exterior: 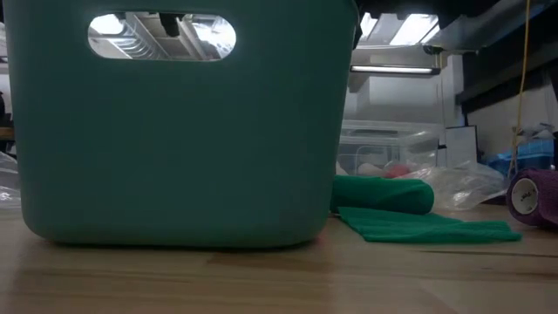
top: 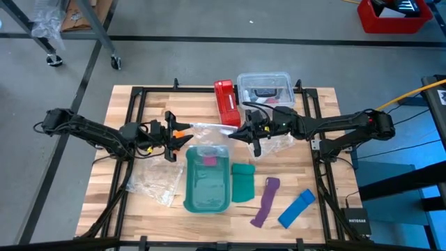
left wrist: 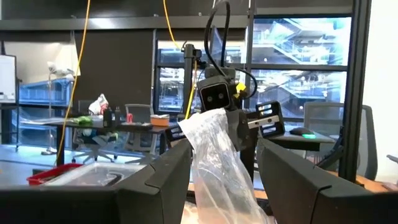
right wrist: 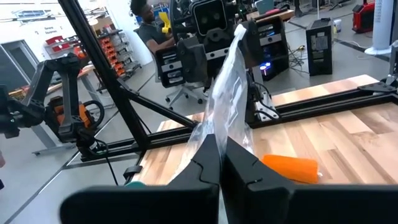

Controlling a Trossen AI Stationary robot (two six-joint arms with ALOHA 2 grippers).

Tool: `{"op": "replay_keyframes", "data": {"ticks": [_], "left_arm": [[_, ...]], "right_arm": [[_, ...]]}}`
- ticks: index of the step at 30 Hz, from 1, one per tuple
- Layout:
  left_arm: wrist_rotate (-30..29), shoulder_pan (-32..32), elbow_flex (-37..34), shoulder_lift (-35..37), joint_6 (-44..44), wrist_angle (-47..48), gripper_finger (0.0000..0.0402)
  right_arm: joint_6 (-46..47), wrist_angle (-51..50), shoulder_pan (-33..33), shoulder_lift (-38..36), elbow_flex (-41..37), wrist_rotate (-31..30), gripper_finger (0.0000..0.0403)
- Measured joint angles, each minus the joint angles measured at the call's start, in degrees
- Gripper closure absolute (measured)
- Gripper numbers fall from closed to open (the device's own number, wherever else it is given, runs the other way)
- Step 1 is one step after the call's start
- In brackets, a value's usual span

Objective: Roll bandage
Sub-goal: Open the transparent zip bag

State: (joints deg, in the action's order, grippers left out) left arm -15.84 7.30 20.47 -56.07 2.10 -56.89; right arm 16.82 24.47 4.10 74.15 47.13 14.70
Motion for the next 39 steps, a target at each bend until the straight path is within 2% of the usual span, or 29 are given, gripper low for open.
{"op": "replay_keyframes", "data": {"ticks": [15,21,31,39], "left_arm": [[0.8,-4.1,0.0,-1.9,-2.3,-2.4,0.0226],[1.5,-4.1,2.7,-4.2,-1.7,-2.3,0.0227],[1.8,-3.6,4.7,-6.5,-0.8,-0.2,0.0277],[1.8,-2.3,4.7,-3.9,-0.5,1.1,0.0284]], "right_arm": [[0.1,0.0,0.0,0.0,0.0,0.4,0.0402],[0.0,0.0,0.0,0.0,0.0,0.4,0.0402],[0.0,-0.1,0.0,0.0,0.0,1.5,0.0402],[0.0,-0.5,0.1,0.0,0.1,2.9,0.0402]]}}
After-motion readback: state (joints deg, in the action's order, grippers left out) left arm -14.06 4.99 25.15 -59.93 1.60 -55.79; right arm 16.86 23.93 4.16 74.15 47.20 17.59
